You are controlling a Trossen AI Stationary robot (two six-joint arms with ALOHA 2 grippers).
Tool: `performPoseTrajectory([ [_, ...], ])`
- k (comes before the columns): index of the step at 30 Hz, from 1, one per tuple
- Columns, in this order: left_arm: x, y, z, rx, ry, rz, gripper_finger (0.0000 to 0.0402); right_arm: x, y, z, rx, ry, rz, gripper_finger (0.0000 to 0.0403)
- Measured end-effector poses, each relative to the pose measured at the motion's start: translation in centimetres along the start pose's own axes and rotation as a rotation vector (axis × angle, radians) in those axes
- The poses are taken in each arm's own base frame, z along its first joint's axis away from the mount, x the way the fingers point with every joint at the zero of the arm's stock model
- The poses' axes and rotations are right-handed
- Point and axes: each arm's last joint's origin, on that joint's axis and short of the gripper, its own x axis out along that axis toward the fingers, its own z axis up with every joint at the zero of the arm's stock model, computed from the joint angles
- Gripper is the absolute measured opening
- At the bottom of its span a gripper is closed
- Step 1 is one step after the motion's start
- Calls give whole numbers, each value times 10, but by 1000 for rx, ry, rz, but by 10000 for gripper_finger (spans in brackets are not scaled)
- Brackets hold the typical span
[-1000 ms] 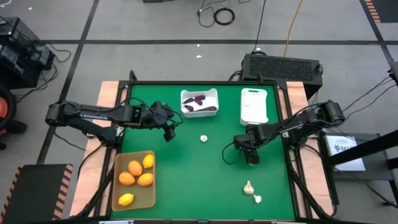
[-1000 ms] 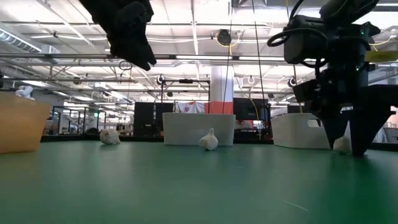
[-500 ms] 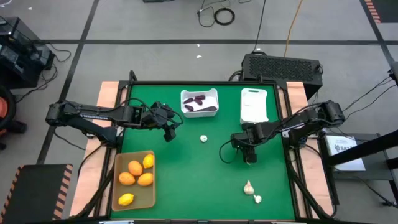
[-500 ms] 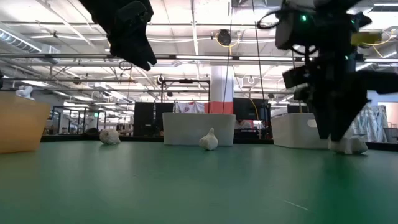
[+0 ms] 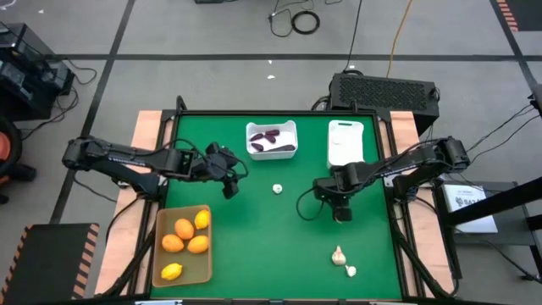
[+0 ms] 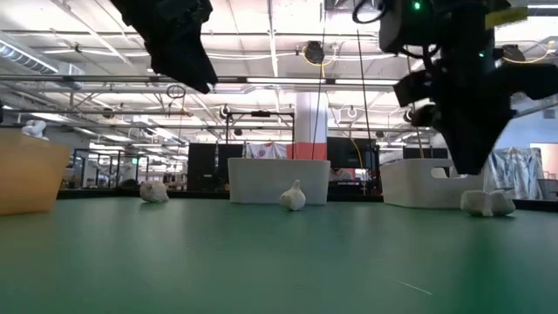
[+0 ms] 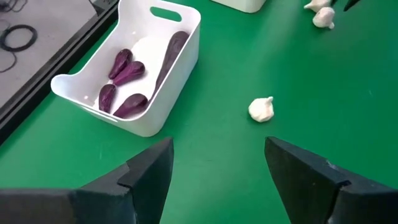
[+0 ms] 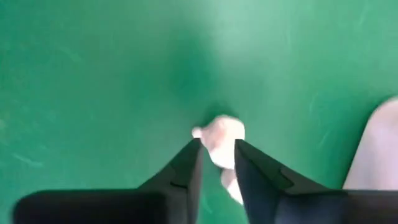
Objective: Sort produce into baskets
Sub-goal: Put the white garlic into the right white bin
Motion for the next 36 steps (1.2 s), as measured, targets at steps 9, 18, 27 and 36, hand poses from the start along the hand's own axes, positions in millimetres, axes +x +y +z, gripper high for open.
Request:
performPoseTrajectory([
  [9,-2,-5,-2,2,-11,8,260,15,-1,-8,6,16,-8,236],
  [18,-1,-20,2,-51,-147,-86,260,32,-9,-13,11,-4,-13,283],
  [27,33,-76,-9,-51,-358,-523,260,33,-13,-11,23,-17,18,193],
  [36,83,-148,-25,105,-418,-656,260,33,-12,-12,21,-15,25,75],
])
